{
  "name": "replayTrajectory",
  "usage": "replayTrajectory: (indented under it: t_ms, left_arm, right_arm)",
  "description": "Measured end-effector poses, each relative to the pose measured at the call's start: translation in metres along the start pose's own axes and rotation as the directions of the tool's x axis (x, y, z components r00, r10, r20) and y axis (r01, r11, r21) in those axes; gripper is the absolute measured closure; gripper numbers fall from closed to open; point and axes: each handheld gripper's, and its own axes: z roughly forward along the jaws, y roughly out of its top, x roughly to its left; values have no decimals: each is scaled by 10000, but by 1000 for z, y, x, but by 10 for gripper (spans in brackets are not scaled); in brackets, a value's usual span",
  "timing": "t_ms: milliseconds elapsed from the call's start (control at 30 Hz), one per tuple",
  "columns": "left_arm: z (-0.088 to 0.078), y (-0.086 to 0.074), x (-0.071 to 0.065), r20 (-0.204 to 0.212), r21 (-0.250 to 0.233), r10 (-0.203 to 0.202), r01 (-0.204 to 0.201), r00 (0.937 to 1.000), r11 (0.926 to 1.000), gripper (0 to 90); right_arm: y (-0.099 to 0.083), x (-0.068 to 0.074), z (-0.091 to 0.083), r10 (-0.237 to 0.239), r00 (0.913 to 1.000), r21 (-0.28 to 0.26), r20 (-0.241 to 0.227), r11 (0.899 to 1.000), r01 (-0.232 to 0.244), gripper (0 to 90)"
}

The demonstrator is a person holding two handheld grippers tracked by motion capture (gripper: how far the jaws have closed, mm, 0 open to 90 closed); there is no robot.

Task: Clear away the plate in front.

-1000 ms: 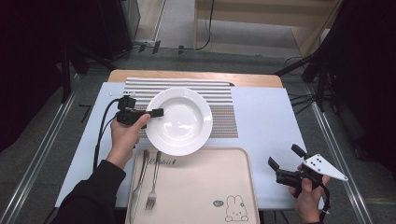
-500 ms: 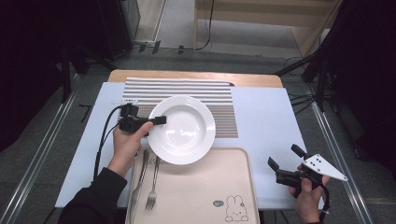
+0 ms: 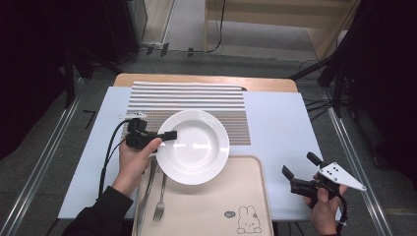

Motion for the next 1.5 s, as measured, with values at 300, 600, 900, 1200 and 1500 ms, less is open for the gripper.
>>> replayTrajectory:
  t_ms: [300, 600, 900, 1200, 1500]
  left_arm:
    - [-1, -10, -9, 148, 65, -37, 36, 9999, 10000, 819]
    - [-1, -21, -16, 376, 168, 8, -14, 9993, 9999, 818]
    - [-2, -31, -20, 509, 198, -19, 9, 9987, 9998, 818]
    - [0, -41, -26, 709, 382, -29, 2, 9975, 9993, 817]
    - [3, -52, -30, 843, 582, -45, -4, 9964, 9983, 816]
  right_arm:
    - [0, 0, 0, -18, 10000, -20, -5, 10000, 18, 0]
    - [0, 0, 0, -12, 10000, -33, -2, 10000, 12, 0]
    - [0, 0, 0, -29, 10000, -24, -12, 10000, 29, 0]
    - [0, 0, 0, -32, 10000, 2, 3, 10000, 32, 0]
    - [0, 1, 1, -37, 10000, 30, -15, 10000, 37, 0]
